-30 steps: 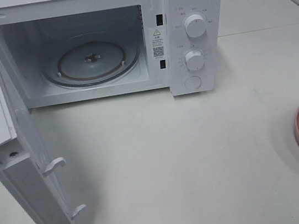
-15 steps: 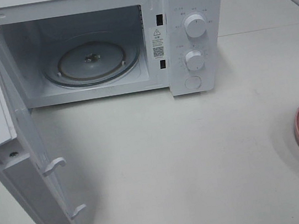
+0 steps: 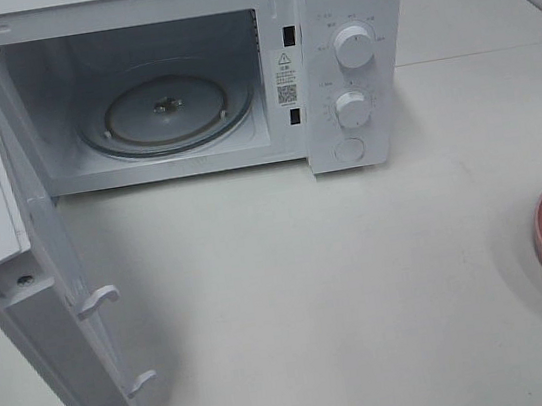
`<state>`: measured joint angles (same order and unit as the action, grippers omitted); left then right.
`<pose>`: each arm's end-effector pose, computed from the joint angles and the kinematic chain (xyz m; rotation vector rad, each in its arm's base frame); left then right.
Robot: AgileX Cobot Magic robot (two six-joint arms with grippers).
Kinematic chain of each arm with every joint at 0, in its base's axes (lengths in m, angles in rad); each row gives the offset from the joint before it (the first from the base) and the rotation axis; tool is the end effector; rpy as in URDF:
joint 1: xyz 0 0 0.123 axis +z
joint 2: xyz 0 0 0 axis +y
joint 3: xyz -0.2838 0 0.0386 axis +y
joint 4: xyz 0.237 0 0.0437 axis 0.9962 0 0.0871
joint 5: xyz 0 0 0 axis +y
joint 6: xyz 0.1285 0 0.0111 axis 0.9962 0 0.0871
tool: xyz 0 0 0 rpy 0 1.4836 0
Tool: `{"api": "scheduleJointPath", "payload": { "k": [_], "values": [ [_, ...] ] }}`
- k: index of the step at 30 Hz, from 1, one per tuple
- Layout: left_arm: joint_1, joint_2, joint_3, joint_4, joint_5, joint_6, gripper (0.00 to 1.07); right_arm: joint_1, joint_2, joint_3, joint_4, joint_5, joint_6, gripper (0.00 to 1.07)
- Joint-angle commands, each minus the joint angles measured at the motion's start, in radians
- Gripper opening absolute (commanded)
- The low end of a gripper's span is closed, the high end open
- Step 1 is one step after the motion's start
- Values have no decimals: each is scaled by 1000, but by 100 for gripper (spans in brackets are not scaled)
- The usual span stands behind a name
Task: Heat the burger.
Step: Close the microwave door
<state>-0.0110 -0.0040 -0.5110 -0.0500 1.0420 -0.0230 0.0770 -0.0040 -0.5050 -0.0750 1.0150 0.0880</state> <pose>0.0173 -0.0058 0.2603 -0.0099 2.0105 -0.0812 0.0199 -0.0067 0.2618 0.0127 1.9874 0.0178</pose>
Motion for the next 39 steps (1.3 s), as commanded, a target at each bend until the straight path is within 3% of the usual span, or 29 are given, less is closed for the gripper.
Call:
{"api": "scheduleJointPath", "payload": {
  "k": [1, 33, 39],
  "values": [
    [4, -19, 5, -6, -7, -1, 98, -6, -26, 1, 4, -10, 10, 76],
    [4, -11, -7, 10, -23, -5, 97, -6, -26, 1, 4, -10, 10, 76],
    [4, 56, -20, 10, -63, -5, 83, -6, -26, 1, 4, -10, 10, 76]
  ]
}}
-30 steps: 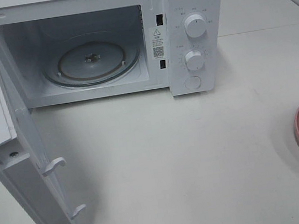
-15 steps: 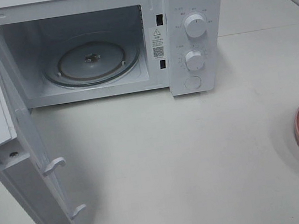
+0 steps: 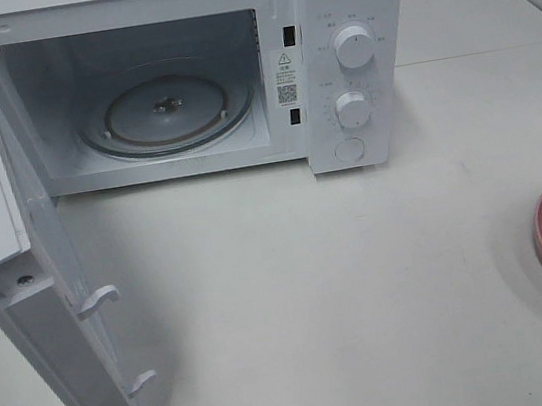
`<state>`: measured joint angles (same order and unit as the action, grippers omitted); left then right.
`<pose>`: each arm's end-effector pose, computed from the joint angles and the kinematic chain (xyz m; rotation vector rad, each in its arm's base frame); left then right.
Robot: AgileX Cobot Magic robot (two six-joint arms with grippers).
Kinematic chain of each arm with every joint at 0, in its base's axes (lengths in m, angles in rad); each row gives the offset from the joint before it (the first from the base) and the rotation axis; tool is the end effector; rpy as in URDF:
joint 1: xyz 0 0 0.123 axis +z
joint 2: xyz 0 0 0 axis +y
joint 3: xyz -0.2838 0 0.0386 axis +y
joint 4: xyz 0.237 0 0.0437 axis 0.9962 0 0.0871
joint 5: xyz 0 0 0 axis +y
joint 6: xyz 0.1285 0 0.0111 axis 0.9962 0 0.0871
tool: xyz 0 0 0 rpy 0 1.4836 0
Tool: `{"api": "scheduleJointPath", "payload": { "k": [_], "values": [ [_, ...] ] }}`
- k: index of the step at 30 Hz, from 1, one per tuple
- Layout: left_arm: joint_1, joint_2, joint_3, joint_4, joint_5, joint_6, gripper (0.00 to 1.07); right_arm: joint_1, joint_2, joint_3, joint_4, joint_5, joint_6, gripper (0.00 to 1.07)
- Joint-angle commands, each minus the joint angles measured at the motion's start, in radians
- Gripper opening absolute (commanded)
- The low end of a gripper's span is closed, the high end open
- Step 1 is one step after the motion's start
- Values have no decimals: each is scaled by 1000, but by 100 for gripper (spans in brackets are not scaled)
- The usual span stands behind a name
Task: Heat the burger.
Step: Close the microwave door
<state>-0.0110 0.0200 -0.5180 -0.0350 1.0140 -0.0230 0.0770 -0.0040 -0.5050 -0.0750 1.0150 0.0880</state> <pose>0.0215 -0.0041 0.2652 -0.0114 1.9997 -0.0634 0.0199 -0.0067 0.2618 0.0127 1.9874 0.0178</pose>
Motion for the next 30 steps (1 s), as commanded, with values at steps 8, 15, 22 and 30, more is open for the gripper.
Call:
{"api": "scheduleJointPath", "payload": {
  "k": [8, 15, 22, 30],
  "values": [
    [4, 159, -8, 9, -163, -5, 58, -6, -26, 1, 4, -10, 10, 76],
    [4, 332, -8, 35, -233, -5, 0, -6, -26, 1, 4, -10, 10, 76],
    [4, 493, 51, 56, -427, -1, 0, -6, -26, 1, 4, -10, 10, 76],
    [4, 573, 190, 47, -794, -1, 0, -6, -26, 1, 4, -10, 10, 75]
  ]
}}
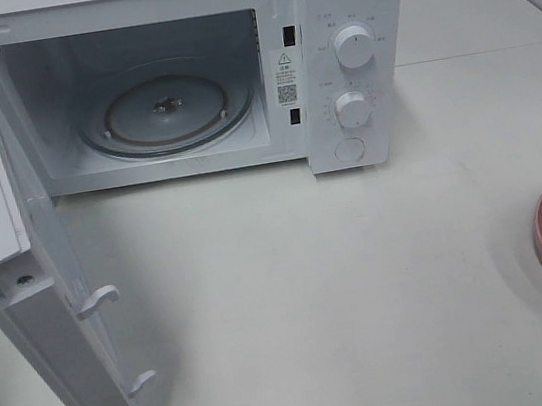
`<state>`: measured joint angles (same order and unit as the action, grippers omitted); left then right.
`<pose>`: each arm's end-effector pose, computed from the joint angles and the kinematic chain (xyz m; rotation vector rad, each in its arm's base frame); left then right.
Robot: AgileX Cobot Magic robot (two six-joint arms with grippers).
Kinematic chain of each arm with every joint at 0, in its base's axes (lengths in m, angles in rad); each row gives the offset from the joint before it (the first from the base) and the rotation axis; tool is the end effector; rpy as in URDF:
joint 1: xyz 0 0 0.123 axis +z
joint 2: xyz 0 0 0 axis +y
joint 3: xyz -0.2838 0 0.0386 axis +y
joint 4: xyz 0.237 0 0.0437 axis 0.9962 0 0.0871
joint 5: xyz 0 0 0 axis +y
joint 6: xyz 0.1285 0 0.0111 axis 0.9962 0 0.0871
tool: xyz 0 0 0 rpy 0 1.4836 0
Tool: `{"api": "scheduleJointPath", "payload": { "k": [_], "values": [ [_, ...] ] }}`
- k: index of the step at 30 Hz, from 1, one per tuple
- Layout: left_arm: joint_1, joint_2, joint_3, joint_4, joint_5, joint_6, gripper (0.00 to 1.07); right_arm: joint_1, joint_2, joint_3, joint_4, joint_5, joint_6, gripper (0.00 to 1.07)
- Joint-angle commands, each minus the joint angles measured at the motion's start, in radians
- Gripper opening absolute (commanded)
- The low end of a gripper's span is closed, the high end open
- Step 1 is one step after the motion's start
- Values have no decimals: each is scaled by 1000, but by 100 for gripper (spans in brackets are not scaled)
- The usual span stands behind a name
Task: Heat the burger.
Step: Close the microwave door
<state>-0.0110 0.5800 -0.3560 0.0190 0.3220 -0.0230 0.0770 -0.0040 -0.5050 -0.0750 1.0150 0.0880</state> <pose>0.1401 -0.0008 0.2435 0.0023 2.0295 -0.0040 0.0199 -0.0067 0.2618 0.0127 1.9874 0.0178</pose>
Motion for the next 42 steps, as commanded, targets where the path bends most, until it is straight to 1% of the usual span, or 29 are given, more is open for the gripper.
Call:
{"api": "scheduleJointPath", "payload": {
  "k": [1, 3, 4, 5, 6, 7, 9, 13, 15, 16, 17, 18, 19, 20, 21, 22, 23, 24, 25, 26, 27, 31, 35, 37, 38, 39, 40, 41, 42],
  "values": [
    [4, 37, 68, -7, -222, -1, 0, -6, -26, 1, 4, -10, 10, 75],
    [4, 48, 83, -7, -270, -1, 0, -6, -26, 1, 4, -10, 10, 75],
    [4, 74, 113, -7, -391, -1, 0, -6, -26, 1, 4, -10, 10, 75],
    [4, 74, 113, -7, -391, -1, 0, -6, -26, 1, 4, -10, 10, 75],
    [4, 109, 139, -7, -490, -2, 0, -6, -26, 1, 4, -10, 10, 75],
    [4, 109, 139, -7, -490, -2, 0, -6, -26, 1, 4, -10, 10, 75],
    [4, 164, 166, 4, -618, -2, 0, -6, -26, 1, 4, -10, 10, 75],
    [4, 225, 182, 42, -727, -13, 0, -6, -26, 1, 4, -10, 10, 75],
    [4, 291, 184, 121, -787, -71, 0, -6, -26, 1, 4, -10, 10, 74],
    [4, 291, 184, 121, -787, -71, 0, -6, -26, 1, 4, -10, 10, 74],
    [4, 340, 184, 179, -827, -134, 0, -6, -26, 1, 4, -10, 10, 74],
    [4, 340, 184, 179, -827, -134, 0, -6, -26, 1, 4, -10, 10, 74],
    [4, 366, 184, 213, -852, -176, 0, -6, -26, 1, 4, -10, 10, 74],
    [4, 411, 184, 277, -908, -251, 0, -6, -26, 1, 4, -10, 10, 74],
    [4, 438, 184, 312, -933, -280, 0, -6, -26, 1, 4, -10, 10, 74],
    [4, 438, 184, 312, -933, -280, 0, -6, -26, 1, 4, -10, 10, 74],
    [4, 487, 184, 378, -1007, -332, 0, -6, -26, 1, 4, -10, 10, 74],
    [4, 508, 184, 403, -1038, -344, 0, -6, -26, 1, 4, -10, 10, 74],
    [4, 508, 184, 403, -1038, -344, 0, -6, -26, 1, 4, -10, 10, 74],
    [4, 565, 182, 451, -1115, -345, 0, -6, -26, 1, 4, -10, 10, 74],
    [4, 565, 182, 451, -1115, -345, 0, -6, -26, 1, 4, -10, 10, 74],
    [4, 678, 180, 495, -1302, -345, 0, -6, -26, 1, 4, -10, 10, 73],
    [-6, 739, 162, 530, -1335, -345, 0, -6, -26, 1, 4, -10, 10, 73],
    [-64, 793, 131, 518, -1336, -341, 0, -6, -26, 1, 4, -10, 10, 73],
    [-64, 793, 131, 518, -1336, -341, 0, -6, -26, 1, 4, -10, 10, 73],
    [-122, 826, 107, 483, -1337, -337, 0, -6, -26, 1, 4, -10, 10, 73],
    [-152, 843, 95, 459, -1337, -332, 0, -6, -26, 1, 4, -10, 10, 73],
    [-152, 843, 95, 459, -1337, -332, 0, -6, -26, 1, 4, -10, 10, 73],
    [-203, 874, 74, 414, -1337, -319, 0, -6, -26, 1, 4, -10, 10, 73]
  ]
}}
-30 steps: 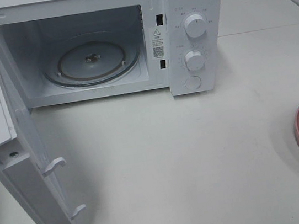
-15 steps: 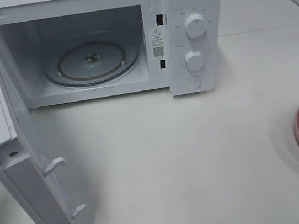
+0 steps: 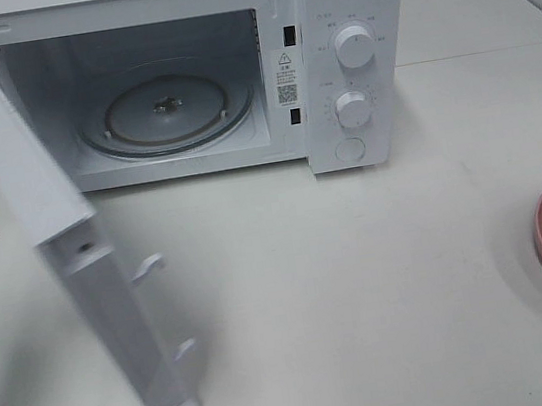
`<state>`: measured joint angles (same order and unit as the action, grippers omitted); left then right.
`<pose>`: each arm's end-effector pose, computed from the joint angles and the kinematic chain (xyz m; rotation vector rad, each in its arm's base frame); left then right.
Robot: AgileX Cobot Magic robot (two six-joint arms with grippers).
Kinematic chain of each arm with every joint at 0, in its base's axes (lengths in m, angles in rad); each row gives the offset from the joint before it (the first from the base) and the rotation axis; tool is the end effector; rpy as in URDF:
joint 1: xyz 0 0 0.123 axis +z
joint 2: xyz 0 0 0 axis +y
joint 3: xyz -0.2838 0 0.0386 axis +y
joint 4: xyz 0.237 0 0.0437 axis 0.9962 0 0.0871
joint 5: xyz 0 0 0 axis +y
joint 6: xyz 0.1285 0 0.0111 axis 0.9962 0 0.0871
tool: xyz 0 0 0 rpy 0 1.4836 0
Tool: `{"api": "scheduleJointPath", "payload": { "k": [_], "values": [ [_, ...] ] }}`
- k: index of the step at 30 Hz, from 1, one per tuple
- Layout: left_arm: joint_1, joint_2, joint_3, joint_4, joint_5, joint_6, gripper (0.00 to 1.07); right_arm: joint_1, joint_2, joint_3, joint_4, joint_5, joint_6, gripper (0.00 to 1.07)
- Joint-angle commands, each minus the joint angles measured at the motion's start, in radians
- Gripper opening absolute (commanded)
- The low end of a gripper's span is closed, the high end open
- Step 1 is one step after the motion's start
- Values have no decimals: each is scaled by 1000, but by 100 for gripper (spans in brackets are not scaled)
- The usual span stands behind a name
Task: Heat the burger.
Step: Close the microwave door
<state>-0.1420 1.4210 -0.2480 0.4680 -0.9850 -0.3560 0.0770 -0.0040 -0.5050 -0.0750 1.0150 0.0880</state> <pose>0.2367 -0.0828 0.1893 0.3367 1.7063 -0.4979 0.0199 -0.0067 0.2618 0.0127 1.9874 0.0178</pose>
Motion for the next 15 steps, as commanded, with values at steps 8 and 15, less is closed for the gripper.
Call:
{"api": "scheduleJointPath", "payload": {
  "k": [8, 15],
  "values": [
    [-245, 123, -102, -238, -33, 47, 0, -6, -26, 1, 4, -10, 10, 73],
    [-420, 183, -196, -492, -28, 210, 0, -6, -26, 1, 4, -10, 10, 73]
  ]
}}
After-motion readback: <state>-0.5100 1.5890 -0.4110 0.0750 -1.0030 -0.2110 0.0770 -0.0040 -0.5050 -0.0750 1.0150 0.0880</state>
